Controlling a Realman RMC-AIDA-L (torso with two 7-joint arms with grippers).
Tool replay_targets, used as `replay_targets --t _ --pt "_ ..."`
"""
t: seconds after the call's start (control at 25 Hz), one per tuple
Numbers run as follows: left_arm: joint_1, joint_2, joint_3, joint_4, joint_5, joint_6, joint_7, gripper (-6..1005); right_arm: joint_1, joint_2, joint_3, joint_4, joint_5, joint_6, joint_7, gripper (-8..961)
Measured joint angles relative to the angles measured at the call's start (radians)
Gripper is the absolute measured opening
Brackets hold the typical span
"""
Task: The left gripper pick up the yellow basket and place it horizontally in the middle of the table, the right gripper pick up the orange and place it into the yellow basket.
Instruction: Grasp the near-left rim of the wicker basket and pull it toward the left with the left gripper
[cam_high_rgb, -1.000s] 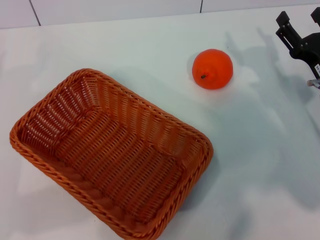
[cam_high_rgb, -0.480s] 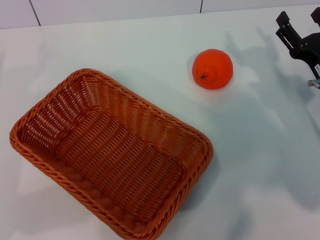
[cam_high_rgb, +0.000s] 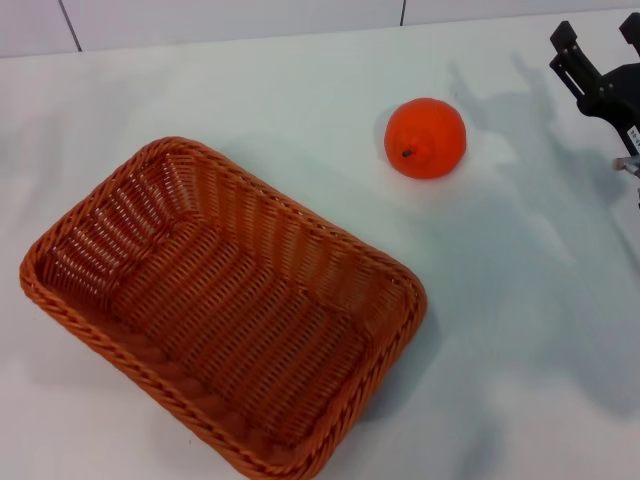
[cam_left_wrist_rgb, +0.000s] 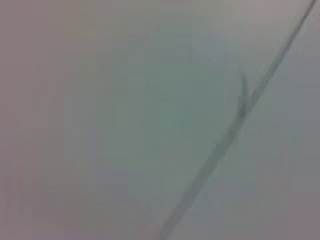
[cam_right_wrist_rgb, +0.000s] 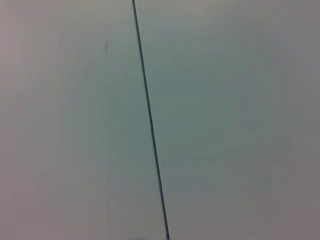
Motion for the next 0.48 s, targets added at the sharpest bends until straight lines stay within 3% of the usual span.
replay_targets --t 0.12,0.24,0.48 --pt "-0.041 0.054 0.057 0.064 0.134 0.064 -0.191 903 0.002 0.0 -0.001 0.0 0.0 0.0 0.0 931" --pt "-0.117 0.104 0.064 0.125 0.364 0.17 -0.373 902 0.003 0.0 -0.003 0.0 0.0 -0.001 0.0 931" --pt "-0.238 0.162 0.072 0.174 0.682 0.307 -0.476 902 0.007 0.0 -0.007 0.0 0.0 0.002 0.0 931"
